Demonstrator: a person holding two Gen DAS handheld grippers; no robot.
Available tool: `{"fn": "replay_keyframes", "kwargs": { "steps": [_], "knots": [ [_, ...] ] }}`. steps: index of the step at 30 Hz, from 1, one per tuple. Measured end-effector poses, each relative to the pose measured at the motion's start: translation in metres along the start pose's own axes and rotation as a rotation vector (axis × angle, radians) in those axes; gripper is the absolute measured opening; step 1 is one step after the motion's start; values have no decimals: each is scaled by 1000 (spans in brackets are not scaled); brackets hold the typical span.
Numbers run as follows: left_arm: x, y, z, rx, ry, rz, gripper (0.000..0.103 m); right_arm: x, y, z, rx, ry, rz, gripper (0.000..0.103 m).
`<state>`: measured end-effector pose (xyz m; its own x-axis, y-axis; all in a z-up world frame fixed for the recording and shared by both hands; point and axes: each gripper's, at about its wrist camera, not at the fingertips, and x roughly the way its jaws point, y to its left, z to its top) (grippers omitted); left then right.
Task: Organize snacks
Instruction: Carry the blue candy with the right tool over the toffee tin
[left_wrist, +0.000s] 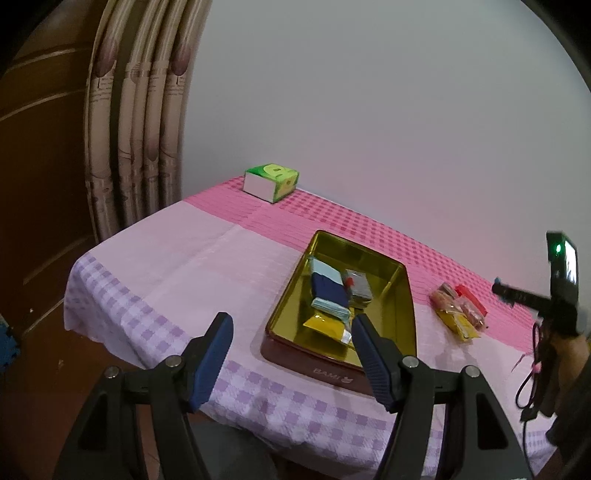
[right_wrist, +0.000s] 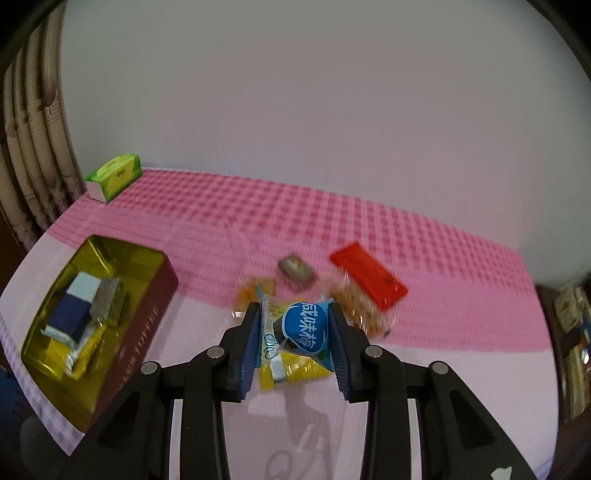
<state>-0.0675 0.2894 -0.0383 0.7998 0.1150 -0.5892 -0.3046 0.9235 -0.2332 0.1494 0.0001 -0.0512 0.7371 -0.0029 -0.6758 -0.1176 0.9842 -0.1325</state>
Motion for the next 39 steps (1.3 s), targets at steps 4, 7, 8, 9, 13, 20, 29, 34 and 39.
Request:
{"fn": "replay_keyframes", "kwargs": {
  "steps": [4,7,8,9,13,20,29,34,39],
  "knots": [
    [1,0,1,2,2,19,68,-8,11,19,-19,-23,-3,32],
    [1,1,2,-2,1,23,68,-15,26,30,-58,-45,-1,32],
    [2,1,2,0,2,27,68,-17,30,33,-68,-49,1,32],
    [4,1,2,-1,5,30,68,-18,33,34,-73,-52,3,32],
    [7,4,2,-12,20,36,68,-20,46,42,-94,-58,8,32],
    [9,8,2,-27,30,40,68,-22,68,50,-130,-60,17,32],
    [11,12,3,-42,39,45,68,-25,111,54,-192,-67,59,32],
    [11,13,4,-44,42,45,68,-29,130,56,-222,-73,83,32],
    [10,15,4,-47,42,47,68,-32,147,55,-246,-76,100,32]
  ]
}}
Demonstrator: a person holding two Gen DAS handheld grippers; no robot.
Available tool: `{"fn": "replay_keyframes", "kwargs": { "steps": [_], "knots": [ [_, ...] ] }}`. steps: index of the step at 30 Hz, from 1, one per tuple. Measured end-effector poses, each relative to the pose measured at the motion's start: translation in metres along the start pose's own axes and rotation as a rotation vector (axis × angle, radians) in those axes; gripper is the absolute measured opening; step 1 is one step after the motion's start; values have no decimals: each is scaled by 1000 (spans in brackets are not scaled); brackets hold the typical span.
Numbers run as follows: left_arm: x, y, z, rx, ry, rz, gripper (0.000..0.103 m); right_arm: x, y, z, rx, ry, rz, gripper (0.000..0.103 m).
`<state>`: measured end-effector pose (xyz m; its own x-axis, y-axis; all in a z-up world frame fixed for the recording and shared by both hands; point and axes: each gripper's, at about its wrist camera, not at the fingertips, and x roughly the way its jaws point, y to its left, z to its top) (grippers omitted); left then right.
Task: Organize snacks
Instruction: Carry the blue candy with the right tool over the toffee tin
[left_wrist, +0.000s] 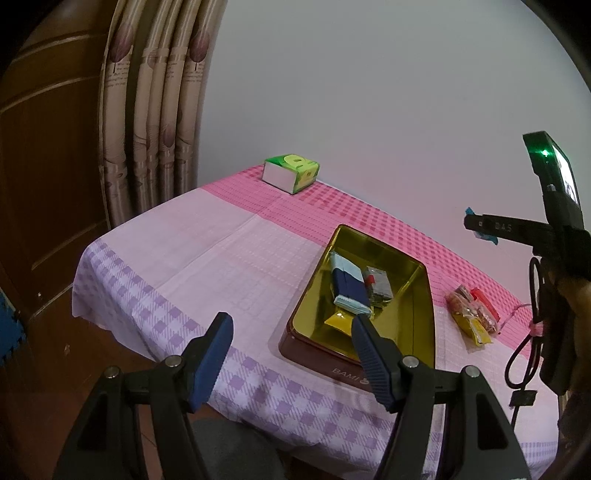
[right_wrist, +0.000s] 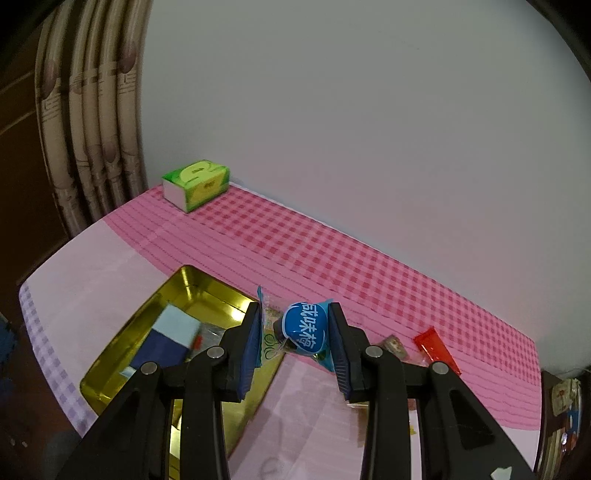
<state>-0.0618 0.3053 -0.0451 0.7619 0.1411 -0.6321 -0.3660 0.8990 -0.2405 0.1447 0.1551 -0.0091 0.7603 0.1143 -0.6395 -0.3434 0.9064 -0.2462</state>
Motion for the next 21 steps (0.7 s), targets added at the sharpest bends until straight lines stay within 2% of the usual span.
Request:
{"fn": "replay_keyframes", "kwargs": {
  "steps": [13,21],
  "knots": [
    [-1,1,1,-11,5,2,68,2,50,-6,-70,15,61,32],
    [1,2,0,-22,16,6,68,11,68,-28,-85,56,94,32]
  ]
}}
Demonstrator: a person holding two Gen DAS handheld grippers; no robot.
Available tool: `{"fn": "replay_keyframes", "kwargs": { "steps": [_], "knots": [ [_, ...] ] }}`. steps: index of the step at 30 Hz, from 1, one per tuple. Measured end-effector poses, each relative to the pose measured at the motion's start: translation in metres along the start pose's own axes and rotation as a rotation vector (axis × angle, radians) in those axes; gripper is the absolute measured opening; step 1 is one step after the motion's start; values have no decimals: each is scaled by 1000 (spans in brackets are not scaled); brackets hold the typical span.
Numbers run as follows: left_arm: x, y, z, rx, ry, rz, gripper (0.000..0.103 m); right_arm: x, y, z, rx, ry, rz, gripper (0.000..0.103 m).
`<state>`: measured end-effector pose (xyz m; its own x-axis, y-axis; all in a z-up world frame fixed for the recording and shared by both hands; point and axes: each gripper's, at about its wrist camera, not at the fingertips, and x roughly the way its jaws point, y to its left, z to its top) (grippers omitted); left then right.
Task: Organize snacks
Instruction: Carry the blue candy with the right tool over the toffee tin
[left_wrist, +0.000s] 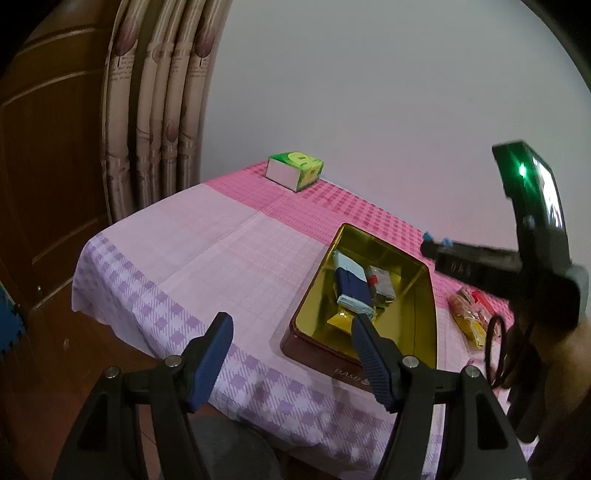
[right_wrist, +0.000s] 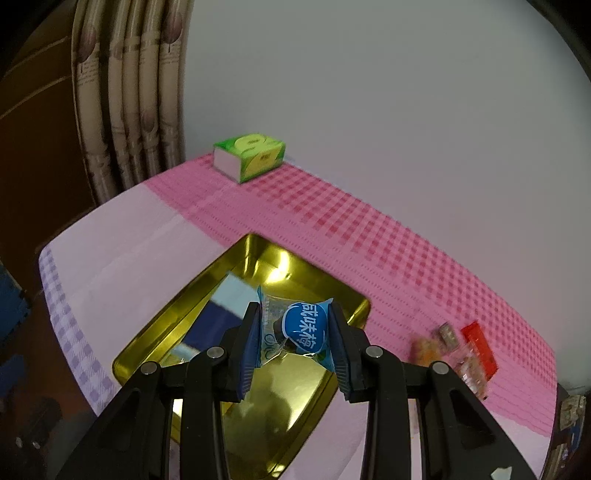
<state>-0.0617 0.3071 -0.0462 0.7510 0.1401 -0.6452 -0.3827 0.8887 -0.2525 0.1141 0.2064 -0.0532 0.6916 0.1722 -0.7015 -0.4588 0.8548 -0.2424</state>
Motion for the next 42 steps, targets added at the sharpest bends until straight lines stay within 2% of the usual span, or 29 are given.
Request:
{"fn": "replay_keyframes", "kwargs": {
  "steps": [7,14,29,32,38,42],
  "knots": [
    [2,1,-1,-5,10,14,68,15,12,-31,-17,51,27,32],
    [1,14,0,-59,-5,79,68,26,21,-60,-24,90,59,32],
    [2,16,2,-75,-1,94,68,38,30,-80,-27,127,70,33],
    [3,27,9,-99,-1,129,68,40,30,-82,-31,129,66,33],
    [-8,64,28,-187,-60,233,68,45,20,-90,-5,140,58,33],
    [-6,73,28,-217,-46,239,68,45,17,-91,0,140,63,33]
  ]
}}
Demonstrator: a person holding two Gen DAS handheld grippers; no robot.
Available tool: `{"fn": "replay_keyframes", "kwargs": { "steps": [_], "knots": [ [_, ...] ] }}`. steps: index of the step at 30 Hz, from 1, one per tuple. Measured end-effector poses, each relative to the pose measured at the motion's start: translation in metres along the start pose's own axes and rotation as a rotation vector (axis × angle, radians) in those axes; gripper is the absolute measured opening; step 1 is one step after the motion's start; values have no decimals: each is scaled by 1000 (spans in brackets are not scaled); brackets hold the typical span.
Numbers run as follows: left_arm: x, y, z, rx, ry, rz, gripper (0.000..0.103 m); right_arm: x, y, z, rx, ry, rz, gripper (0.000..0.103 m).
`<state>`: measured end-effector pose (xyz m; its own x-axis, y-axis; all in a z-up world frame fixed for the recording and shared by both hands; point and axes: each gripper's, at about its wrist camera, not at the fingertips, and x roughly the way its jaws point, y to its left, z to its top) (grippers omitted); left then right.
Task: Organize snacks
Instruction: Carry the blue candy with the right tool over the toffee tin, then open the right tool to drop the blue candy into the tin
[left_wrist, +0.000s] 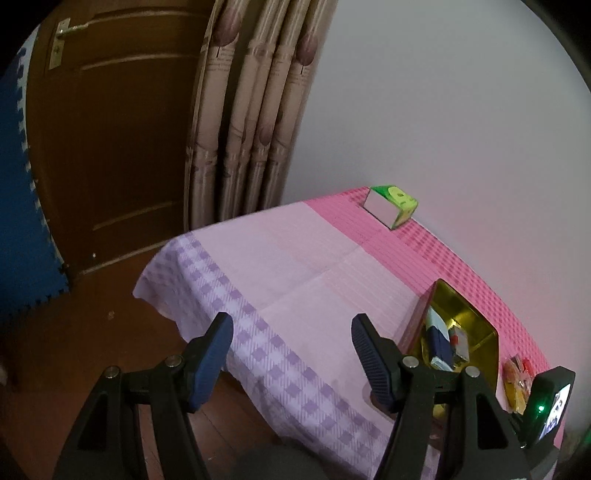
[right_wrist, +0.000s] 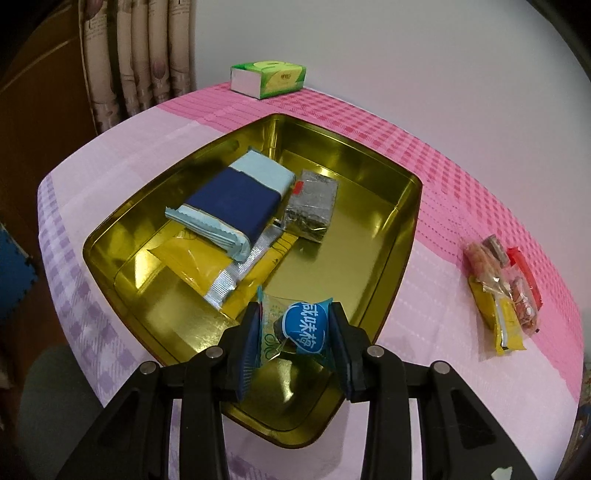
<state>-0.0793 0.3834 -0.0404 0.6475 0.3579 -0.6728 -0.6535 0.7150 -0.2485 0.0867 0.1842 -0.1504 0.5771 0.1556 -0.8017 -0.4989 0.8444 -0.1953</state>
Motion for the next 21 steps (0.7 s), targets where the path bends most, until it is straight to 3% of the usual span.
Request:
{"fn": "replay_keyframes", "kwargs": {
  "steps": [4,16,21],
  "knots": [
    [0,-10,-2,46,5,-12,68,1,0,1,2,2,3,33],
    [2,-12,-4,41,24,-26,68,3,-1,1,9,2,7,34],
    [3,-11,-3,40,26,-25,68,4,-2,0,23,-7,8,41]
  ]
}}
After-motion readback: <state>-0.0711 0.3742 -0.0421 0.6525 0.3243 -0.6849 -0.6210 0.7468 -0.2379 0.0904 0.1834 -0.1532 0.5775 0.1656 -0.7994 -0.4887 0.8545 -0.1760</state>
